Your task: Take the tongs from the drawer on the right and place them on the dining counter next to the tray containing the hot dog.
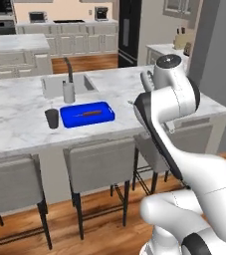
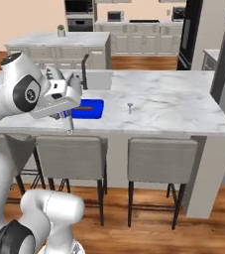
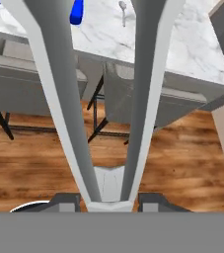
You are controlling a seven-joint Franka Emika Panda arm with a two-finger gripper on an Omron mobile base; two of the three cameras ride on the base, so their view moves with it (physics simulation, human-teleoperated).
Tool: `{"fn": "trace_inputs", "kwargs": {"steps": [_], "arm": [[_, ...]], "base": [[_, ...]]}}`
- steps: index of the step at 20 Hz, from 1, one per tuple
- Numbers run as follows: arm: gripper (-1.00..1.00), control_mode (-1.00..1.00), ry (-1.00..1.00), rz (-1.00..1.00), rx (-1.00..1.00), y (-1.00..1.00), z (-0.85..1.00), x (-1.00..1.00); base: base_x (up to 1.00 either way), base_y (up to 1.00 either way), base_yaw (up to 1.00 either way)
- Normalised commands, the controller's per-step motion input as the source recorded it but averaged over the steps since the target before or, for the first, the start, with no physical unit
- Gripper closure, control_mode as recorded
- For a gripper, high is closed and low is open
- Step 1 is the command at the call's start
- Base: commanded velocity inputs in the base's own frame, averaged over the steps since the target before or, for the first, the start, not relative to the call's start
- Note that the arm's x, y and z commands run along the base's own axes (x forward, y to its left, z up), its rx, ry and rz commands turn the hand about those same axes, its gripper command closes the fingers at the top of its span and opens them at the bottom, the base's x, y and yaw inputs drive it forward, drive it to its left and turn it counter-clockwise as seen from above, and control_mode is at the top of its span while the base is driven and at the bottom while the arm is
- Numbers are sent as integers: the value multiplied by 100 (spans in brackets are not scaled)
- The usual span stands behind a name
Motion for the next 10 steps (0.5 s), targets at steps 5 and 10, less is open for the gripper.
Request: {"fn": "trace_inputs", "kwargs": {"steps": [5,10], "arm": [[100,100,0,0,0,0,0,0],[100,100,0,0,0,0,0,0]], "base": [[63,-46,14],[88,-14,9]]}}
